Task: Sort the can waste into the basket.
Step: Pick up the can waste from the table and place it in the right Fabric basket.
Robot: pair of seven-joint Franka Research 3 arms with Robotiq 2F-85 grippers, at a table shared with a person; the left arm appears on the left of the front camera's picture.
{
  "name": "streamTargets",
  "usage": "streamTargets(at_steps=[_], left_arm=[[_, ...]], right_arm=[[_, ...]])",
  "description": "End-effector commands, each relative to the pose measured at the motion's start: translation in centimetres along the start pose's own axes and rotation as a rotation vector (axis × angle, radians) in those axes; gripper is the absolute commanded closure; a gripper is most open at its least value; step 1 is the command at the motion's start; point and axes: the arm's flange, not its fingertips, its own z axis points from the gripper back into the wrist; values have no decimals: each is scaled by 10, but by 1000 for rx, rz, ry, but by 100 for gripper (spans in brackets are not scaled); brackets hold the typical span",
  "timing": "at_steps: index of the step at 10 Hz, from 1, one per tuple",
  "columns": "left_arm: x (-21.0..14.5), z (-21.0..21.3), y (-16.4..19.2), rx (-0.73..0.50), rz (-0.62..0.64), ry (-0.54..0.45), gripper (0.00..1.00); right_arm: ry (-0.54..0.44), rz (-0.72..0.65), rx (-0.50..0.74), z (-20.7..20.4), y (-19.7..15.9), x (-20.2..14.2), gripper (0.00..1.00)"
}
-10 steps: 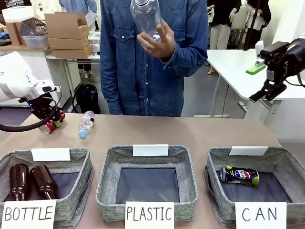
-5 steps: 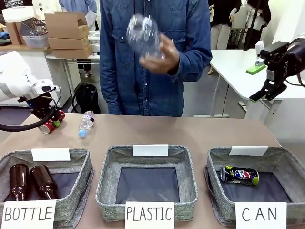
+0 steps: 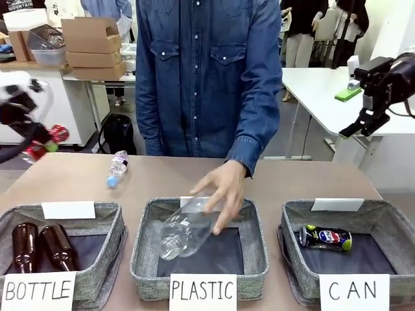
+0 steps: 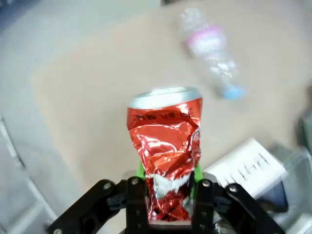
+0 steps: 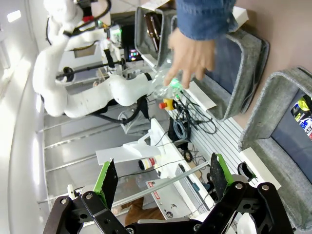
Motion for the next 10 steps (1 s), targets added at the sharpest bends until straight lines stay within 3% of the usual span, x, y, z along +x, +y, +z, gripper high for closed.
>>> streamTargets(at_steps=[1, 3, 4, 5, 6, 10], left_arm=[[-74, 31, -68, -86, -341, -49, 100], [-133, 35, -115, -32, -784, -105, 100], [-154, 36, -123, -9, -979, -140, 100], [-142, 37, -114, 3, -905, -182, 100], [-116, 41, -114, -57, -679, -23, 100], [-116, 41, -114, -57, -679, -23, 100]], right_arm=[[7, 20, -3, 3, 0, 0, 0], [7, 20, -3, 3, 0, 0, 0], [7, 20, -3, 3, 0, 0, 0], [7, 20, -3, 3, 0, 0, 0], [7, 20, -3, 3, 0, 0, 0], [7, 20, -3, 3, 0, 0, 0]])
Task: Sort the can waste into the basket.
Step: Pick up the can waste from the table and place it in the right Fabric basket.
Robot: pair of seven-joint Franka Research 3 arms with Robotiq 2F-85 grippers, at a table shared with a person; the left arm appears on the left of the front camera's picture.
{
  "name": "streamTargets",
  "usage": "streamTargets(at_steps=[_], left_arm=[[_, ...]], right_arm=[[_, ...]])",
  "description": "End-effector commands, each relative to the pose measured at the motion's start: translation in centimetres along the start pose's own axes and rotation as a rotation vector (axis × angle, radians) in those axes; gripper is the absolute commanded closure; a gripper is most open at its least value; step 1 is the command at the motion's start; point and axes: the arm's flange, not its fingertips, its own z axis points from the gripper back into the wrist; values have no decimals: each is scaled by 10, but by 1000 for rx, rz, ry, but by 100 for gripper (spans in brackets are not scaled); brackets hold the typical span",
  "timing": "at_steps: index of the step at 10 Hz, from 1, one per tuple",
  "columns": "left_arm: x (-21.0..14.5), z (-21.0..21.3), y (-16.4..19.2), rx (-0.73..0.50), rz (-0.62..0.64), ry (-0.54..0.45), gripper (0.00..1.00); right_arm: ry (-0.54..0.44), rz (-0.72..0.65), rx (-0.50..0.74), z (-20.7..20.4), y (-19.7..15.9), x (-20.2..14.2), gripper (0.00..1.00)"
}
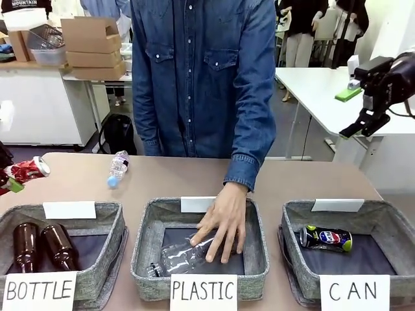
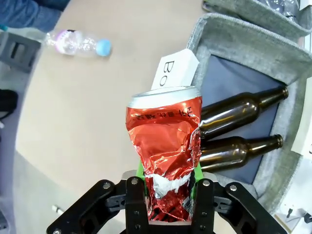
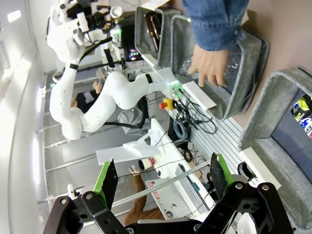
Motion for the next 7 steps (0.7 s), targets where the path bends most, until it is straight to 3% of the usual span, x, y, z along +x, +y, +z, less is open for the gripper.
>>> streamTargets(at_steps=[1, 2, 3, 4, 5, 6, 7], left_arm=[[4, 0, -5, 2, 7, 5, 100], [4, 0, -5, 2, 7, 5, 100], [1, 0, 0, -1, 1, -1, 63], [52, 9, -18, 18, -65, -129, 63], [110, 8, -39, 7, -195, -230, 63], [165, 0, -60, -45, -383, -464, 63], [220, -13, -78, -95, -475, -646, 63]], right_arm=[[6, 20, -3, 3, 0, -1, 0], [6, 20, -3, 3, 0, -1, 0], [6, 20, -3, 3, 0, -1, 0], [0, 0, 0, 0, 0, 0, 0], [-49, -7, -41, 24, 29, -15, 0], [-106, 17, -76, 47, 53, -35, 0], [-71, -40, -35, 78, 74, -64, 0]])
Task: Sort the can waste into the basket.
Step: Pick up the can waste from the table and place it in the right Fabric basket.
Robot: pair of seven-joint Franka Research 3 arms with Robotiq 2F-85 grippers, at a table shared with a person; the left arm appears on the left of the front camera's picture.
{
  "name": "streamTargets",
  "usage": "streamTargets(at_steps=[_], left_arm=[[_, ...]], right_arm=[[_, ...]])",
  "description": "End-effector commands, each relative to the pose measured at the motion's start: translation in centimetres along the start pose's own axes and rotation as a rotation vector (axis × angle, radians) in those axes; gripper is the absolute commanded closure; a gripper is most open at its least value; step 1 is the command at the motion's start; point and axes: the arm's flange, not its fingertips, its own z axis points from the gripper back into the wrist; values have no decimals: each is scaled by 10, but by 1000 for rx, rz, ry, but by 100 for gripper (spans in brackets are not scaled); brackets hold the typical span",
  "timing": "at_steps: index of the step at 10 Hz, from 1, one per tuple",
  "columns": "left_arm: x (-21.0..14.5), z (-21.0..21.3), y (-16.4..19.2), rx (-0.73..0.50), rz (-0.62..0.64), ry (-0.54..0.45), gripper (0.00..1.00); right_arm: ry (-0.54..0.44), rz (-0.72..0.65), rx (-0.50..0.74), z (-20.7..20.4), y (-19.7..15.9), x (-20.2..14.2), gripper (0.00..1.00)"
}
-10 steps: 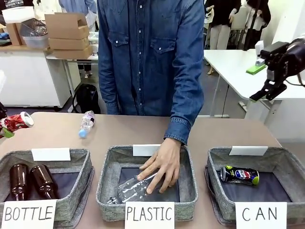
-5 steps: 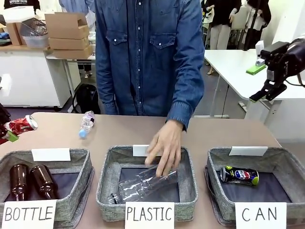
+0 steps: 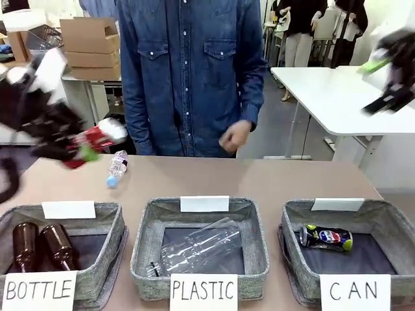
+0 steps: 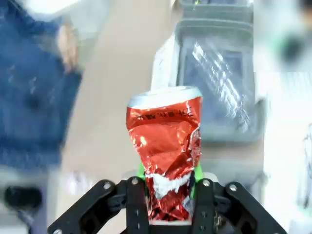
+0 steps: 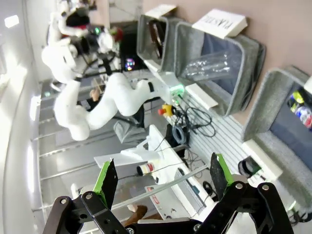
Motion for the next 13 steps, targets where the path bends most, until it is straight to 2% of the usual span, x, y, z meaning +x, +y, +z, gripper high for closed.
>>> streamTargets(at_steps=[1, 2, 4, 5, 6, 7, 8, 9, 11, 13], left_arm=[[59, -78, 11, -149, -140, -305, 63], [91, -115, 12, -207, -151, -317, 63], [174, -195, 4, -307, -296, -333, 63], [216, -234, 1, -363, -352, -327, 63], [255, -272, -1, -334, -410, -247, 63], [288, -307, 1, -340, -443, -213, 63], [311, -349, 9, -301, -451, -128, 63], [324, -384, 16, -337, -415, -114, 63], [335, -436, 8, -428, -403, -94, 63], [337, -450, 4, -442, -412, -64, 63]], right_arm=[[-92, -121, -52, 64, 30, -46, 0], [-237, -182, -105, 97, 26, -71, 0], [-379, -209, -64, 143, -10, -125, 0], [-436, -237, -88, 152, -30, -148, 0], [-461, -255, -152, 154, -48, -170, 0], [-411, -240, -215, 150, -67, -189, 0], [-395, -216, -205, 145, -86, -199, 0], [-440, -269, -138, 169, -55, -186, 0], [-440, -269, -138, 169, -55, -186, 0], [-440, -269, -138, 169, -55, -186, 0]])
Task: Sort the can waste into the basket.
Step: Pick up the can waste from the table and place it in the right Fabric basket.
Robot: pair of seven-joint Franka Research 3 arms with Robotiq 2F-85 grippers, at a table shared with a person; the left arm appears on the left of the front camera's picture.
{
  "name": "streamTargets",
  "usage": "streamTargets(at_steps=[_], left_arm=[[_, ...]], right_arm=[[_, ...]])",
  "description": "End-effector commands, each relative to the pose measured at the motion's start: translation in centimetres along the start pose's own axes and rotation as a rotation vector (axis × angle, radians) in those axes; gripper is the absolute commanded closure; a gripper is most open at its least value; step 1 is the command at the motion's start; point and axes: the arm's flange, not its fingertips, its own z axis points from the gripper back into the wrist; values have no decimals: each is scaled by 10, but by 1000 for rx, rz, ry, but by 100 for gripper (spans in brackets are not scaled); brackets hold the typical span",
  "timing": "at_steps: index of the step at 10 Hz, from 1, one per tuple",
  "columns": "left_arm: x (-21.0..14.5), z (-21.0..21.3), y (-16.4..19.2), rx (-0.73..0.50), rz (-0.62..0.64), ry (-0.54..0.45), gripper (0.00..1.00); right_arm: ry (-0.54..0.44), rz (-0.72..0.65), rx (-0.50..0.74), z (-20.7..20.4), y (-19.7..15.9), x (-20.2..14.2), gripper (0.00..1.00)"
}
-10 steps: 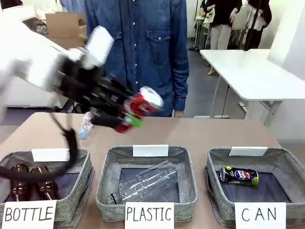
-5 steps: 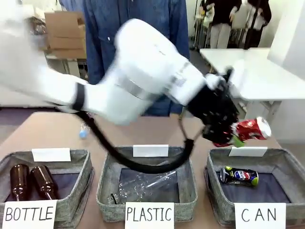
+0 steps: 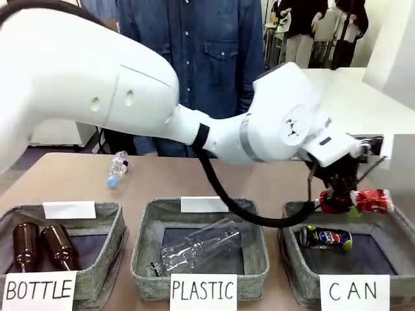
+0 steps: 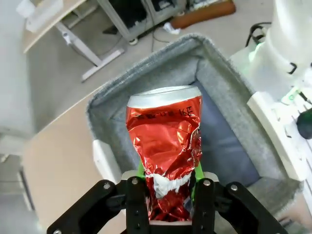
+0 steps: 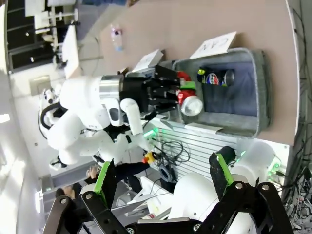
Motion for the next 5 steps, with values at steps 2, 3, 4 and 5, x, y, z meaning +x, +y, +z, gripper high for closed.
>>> streamTargets(at_steps=[2, 3, 4, 5], left_arm=[[20, 7, 15, -16, -2, 7, 63], [20, 7, 14, -22, -7, 3, 63], [20, 5, 12, -55, -18, -34, 63], [20, 5, 11, -59, -49, -29, 6]], right_arm=[[1, -18, 17, 0, 4, 3, 0], [1, -18, 17, 0, 4, 3, 0], [1, -18, 17, 0, 4, 3, 0], [1, -18, 17, 0, 4, 3, 0]])
